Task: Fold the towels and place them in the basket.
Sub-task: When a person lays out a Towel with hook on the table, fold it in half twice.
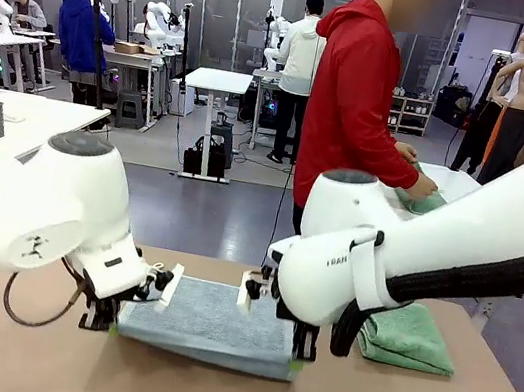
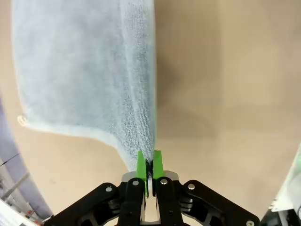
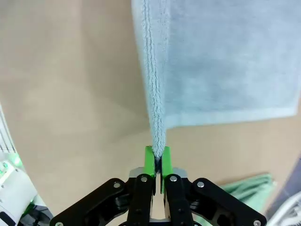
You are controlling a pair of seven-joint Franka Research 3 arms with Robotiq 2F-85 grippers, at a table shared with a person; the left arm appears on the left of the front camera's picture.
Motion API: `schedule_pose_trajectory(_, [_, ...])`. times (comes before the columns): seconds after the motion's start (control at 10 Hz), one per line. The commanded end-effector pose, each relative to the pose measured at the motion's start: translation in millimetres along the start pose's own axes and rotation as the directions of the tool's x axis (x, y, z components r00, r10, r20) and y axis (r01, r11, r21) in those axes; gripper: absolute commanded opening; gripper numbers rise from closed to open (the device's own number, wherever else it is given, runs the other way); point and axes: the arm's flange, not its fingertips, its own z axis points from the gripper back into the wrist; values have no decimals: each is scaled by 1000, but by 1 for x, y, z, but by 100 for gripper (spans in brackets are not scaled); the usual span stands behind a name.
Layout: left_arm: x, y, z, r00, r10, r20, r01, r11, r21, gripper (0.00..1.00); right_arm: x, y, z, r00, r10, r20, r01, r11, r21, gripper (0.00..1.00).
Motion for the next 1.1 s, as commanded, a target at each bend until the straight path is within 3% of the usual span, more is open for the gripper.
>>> schedule_pose_trajectory(0.0, [-3,14,13,999,-4,-51,5,1000,29,6,7,-25,7,999,-4,-49,2,999,-37,7])
schedule_pose_trajectory(0.3, [2,59,21,999,-25,-44,25,1000,-5,6,22,-73,11,999,5,-47,-8,998,-65,7])
schedule_pose_trajectory(0.6, [-5,111,25,1000,21,-20,-22,998,-57,6,25,-95,13,994,-76,-76,70,994,-78,7])
schedule_pose_trajectory(0.7, [-7,118,26,1000,9,-30,-12,996,-94,6,27,-96,12,995,-67,-78,62,996,-71,7])
schedule_pose_trajectory(0.8, [-4,91,21,999,24,-26,-24,1000,-5,6,31,-95,10,992,-81,-100,76,996,-50,7])
schedule_pose_trajectory(0.9, [-4,91,21,999,24,-26,-24,1000,-5,6,21,-93,12,998,-43,-41,40,997,-71,7])
schedule_pose_trajectory(1.0, [-4,91,21,999,24,-26,-24,1000,-5,6,21,-93,12,998,-43,-41,40,997,-71,7])
